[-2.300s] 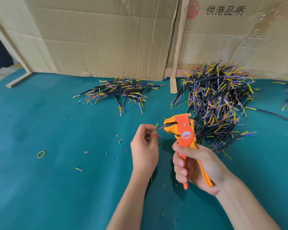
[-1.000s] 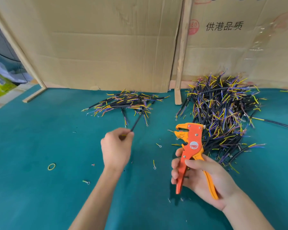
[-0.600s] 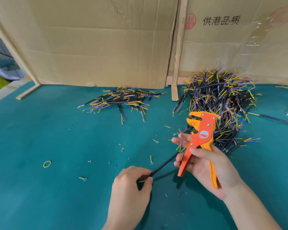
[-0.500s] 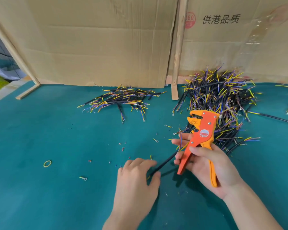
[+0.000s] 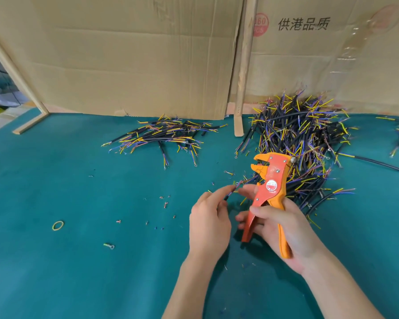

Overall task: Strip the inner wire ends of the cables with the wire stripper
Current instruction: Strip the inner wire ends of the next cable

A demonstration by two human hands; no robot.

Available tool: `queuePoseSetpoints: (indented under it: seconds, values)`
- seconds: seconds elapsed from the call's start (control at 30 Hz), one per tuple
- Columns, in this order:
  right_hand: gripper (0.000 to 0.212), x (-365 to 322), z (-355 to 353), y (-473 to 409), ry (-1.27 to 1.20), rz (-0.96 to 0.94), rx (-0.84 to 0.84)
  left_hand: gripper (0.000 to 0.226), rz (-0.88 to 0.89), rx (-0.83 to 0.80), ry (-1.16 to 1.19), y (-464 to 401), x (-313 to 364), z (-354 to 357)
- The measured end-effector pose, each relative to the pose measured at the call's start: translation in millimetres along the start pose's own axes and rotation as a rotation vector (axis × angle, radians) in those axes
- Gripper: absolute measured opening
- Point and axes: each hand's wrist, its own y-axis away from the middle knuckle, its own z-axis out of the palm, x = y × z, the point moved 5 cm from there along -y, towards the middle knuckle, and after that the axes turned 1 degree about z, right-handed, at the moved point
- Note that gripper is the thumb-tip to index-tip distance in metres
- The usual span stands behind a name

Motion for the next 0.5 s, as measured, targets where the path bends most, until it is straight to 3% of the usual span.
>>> queuePoseSetpoints:
  seconds: [0.27,0.5]
  values:
    - [0.054,3,8,3,0.009,0.090,-0.064,0.017,-0.081,0.157,0.208,-6,-6,-5]
    - [0.042,5,13,7,0.025,0.168,-0.096,0.018,-0.162,0.233,0.317,-16,-13,-12]
